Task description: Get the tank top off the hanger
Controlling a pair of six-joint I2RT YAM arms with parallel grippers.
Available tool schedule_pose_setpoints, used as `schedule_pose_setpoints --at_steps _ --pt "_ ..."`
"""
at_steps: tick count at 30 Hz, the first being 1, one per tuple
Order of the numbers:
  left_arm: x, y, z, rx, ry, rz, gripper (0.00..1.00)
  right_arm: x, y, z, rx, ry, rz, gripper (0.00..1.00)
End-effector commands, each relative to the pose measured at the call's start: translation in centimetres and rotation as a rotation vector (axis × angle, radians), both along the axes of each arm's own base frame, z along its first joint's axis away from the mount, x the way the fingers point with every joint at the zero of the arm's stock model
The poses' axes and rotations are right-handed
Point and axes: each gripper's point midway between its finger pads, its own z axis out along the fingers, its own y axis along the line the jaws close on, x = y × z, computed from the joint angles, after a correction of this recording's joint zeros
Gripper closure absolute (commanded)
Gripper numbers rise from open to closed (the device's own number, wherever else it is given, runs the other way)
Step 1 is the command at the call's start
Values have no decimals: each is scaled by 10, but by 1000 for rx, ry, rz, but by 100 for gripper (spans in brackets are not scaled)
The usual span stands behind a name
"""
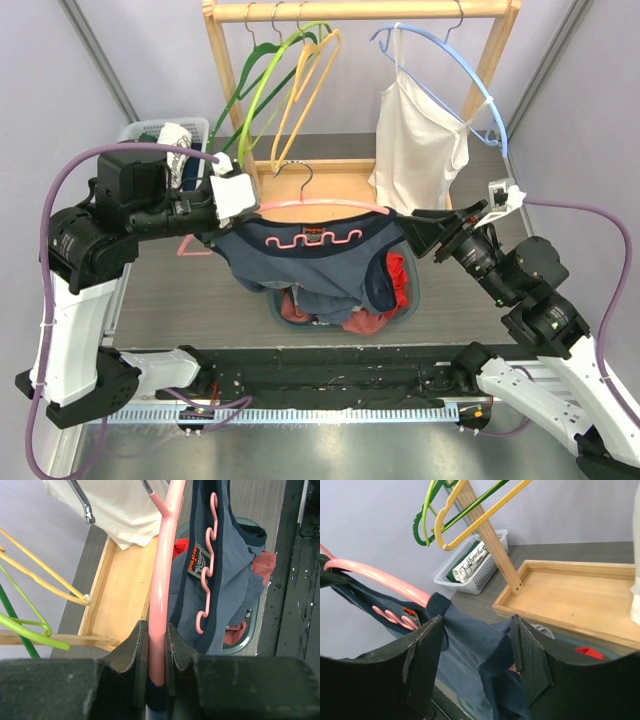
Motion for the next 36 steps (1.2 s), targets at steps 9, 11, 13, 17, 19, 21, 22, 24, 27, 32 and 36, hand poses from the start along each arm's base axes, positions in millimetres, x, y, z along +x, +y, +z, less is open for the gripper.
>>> schedule_pose_setpoints --at_steps 9,11,13,17,19,21,22,24,27,32,36 --pt "-3 -6 31 -101 -70 -37 100 -5 20 15 242 23 103 76" --pt "-3 -5 32 -102 -70 -35 100 -6 20 16 243 20 103 81" --pt "-3 -5 31 -101 -68 -33 100 -6 18 20 243 10 97 89" --pt "-4 -5 32 -104 -68 -34 100 -7 11 28 238 -16 73 99" --pt "-3 -5 31 -103 -67 -34 100 0 2 34 229 -27 6 99" --pt "-3 -5 31 -104 -65 -35 100 8 -4 34 207 -20 -47 99" --pt "-3 -5 32 -105 -66 -35 100 10 -8 35 178 -14 -76 99" --pt "-4 -4 31 -104 -67 -36 100 24 -20 28 141 17 -176 99" --pt "-5 -4 31 -105 -67 -36 100 31 -36 19 59 42 -273 99" --pt "-5 -2 31 -105 -64 -30 100 40 -66 -11 -45 89 -445 99" --pt "-3 -3 31 -105 -62 -30 100 39 -75 -30 -87 122 -482 99"
